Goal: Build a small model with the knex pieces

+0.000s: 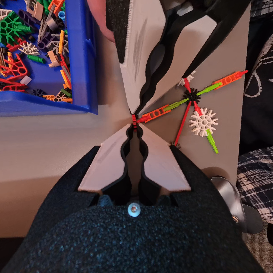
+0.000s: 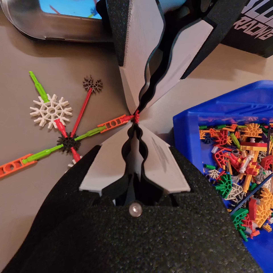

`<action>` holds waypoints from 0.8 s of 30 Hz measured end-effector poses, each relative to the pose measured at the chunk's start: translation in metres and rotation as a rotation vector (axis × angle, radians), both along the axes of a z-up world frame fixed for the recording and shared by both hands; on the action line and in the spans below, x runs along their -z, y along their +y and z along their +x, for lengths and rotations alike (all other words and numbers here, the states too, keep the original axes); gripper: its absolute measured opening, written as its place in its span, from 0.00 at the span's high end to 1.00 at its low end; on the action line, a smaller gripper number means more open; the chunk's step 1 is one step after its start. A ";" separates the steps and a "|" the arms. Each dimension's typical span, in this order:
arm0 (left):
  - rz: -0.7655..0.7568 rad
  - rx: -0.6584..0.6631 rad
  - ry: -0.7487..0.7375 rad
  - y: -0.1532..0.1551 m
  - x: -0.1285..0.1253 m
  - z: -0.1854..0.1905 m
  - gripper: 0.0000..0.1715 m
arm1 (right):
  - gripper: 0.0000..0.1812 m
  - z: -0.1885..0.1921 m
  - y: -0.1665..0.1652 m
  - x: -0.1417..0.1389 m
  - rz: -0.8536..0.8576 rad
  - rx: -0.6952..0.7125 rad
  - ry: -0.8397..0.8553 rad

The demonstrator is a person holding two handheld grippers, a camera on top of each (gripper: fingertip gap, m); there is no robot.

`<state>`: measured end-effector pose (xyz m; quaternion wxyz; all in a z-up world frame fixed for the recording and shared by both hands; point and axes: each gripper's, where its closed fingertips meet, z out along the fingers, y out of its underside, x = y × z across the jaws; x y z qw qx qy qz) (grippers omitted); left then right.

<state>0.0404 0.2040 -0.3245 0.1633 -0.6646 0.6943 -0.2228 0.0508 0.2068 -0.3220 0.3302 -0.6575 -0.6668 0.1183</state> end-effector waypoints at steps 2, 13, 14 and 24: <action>0.003 0.000 0.001 0.000 0.000 0.000 0.98 | 0.99 0.000 0.000 0.000 -0.005 0.015 0.004; 0.004 -0.015 0.005 0.001 0.000 0.000 0.98 | 1.00 0.000 0.001 0.000 -0.002 0.042 0.025; 0.004 -0.015 0.005 0.001 0.000 0.000 0.98 | 1.00 0.000 0.001 -0.001 -0.002 0.046 0.029; -0.002 -0.022 0.006 0.001 0.000 0.001 0.98 | 1.00 0.000 0.004 -0.003 0.020 0.065 0.050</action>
